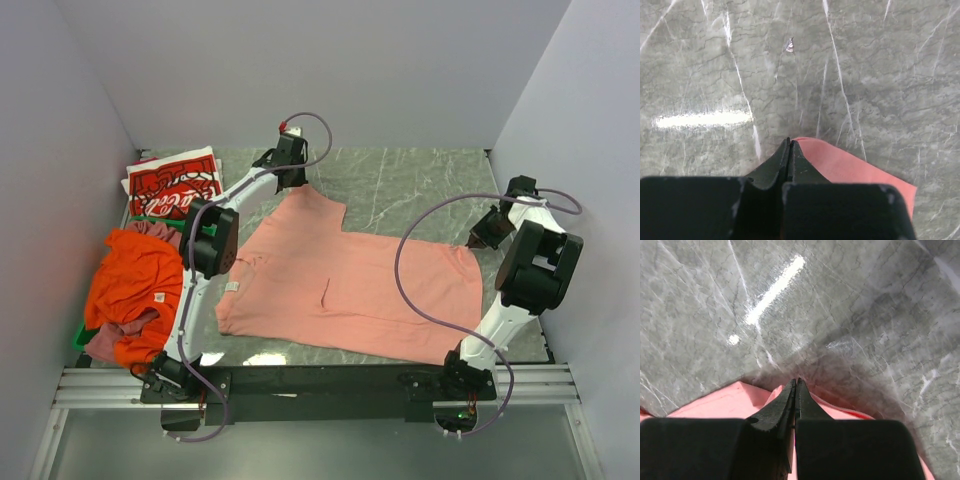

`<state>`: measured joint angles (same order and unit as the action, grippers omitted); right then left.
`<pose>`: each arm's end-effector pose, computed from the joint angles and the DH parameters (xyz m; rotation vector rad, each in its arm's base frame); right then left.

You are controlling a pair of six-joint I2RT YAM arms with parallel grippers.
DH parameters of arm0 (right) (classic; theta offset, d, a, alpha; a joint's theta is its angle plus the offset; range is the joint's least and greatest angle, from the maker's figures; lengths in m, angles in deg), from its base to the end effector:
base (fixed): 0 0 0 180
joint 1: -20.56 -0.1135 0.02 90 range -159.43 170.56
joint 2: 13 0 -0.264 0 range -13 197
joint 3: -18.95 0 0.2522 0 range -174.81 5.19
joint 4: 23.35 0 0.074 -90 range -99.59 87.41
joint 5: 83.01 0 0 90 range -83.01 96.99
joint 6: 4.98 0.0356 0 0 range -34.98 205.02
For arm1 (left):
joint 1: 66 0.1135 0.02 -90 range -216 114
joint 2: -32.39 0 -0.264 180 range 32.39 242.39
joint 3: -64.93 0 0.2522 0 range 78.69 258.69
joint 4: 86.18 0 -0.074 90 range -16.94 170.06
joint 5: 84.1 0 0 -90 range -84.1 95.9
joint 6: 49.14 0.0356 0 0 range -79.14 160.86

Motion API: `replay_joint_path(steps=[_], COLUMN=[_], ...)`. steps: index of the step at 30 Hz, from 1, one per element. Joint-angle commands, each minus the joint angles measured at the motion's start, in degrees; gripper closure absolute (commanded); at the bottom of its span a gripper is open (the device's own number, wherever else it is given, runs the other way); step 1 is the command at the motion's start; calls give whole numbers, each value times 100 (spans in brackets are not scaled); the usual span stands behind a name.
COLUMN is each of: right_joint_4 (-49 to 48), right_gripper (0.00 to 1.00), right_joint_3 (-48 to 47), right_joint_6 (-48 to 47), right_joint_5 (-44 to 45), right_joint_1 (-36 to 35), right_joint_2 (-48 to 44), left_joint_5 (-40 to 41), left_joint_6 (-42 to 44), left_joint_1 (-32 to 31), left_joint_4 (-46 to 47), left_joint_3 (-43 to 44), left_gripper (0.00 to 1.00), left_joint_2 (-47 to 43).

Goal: Fold and stack the t-shirts
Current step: Fold the tshirt

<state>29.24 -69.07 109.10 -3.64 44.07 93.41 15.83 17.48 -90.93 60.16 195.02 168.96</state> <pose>0.3414 -0.1413 0.1841 1.0895 2.5790 0.2628 0.4974 -0.2244 0.1962 -0.0609 2.2704 -0.2518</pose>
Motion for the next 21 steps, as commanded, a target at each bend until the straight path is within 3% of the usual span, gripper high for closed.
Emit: replay_joint_path(steps=[1,21], right_joint_4=[151,485], right_gripper=[99,99], right_joint_3=[-343,-2101], right_joint_6=[-105,-43], right_joint_5=[-44,-62], right_joint_1=[-13,-30], right_joint_2=[-191,811], left_joint_5=[-167,-1080], left_joint_6=[70,141], left_joint_1=[32,541], left_joint_4=[162,636], left_joint_3=[231,1480], left_gripper=[100,100], left_joint_2=[-254,414])
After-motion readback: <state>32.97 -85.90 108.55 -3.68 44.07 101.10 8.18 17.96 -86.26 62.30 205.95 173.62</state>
